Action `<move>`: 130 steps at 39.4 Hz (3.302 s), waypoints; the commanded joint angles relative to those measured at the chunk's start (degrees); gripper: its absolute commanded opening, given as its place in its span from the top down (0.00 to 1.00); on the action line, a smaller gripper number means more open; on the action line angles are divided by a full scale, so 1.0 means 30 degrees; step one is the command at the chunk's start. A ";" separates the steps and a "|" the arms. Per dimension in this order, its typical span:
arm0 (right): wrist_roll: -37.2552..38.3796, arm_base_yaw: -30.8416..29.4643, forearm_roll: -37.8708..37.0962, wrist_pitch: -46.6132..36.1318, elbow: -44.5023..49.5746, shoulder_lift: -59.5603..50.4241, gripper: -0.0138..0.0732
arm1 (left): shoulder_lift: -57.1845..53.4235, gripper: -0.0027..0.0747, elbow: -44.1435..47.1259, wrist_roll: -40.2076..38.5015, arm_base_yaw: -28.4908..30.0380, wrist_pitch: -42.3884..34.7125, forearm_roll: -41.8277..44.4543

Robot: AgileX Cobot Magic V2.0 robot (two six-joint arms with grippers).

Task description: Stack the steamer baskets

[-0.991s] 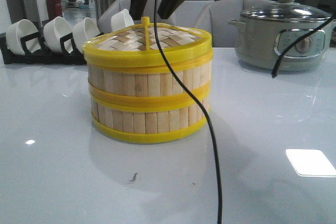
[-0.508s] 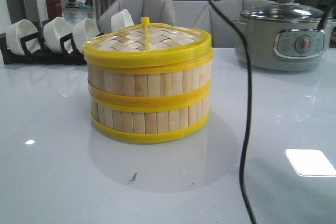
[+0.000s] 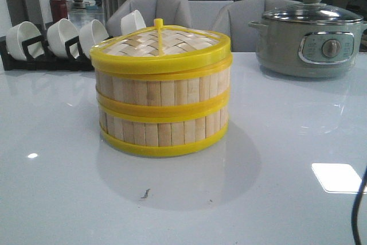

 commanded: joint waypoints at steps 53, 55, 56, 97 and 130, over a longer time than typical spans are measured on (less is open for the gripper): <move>0.0008 -0.7510 -0.0211 -0.8563 2.3648 -2.0633 0.78 | -0.0115 0.86 -0.0564 -0.0021 -0.0126 -0.1460 -0.0026; 0.0008 -0.7510 -0.0211 -0.8729 2.3648 -2.0633 0.81 | -0.0115 0.86 -0.0564 -0.0021 -0.0126 -0.1460 -0.0026; 0.0008 -0.7510 -0.0211 -0.8801 2.3648 -2.0633 0.80 | -0.0115 0.86 -0.0564 -0.0021 -0.0126 -0.1460 -0.0026; 0.0008 -0.7492 -0.0193 -0.8853 2.3648 -2.0633 0.81 | -0.0115 0.86 -0.0564 -0.0021 -0.0126 -0.1460 -0.0026; 0.0008 -0.7492 -0.0193 -0.8853 2.3648 -2.0633 0.81 | -0.1199 0.86 -0.0564 -0.0203 -0.0082 -0.2212 0.0467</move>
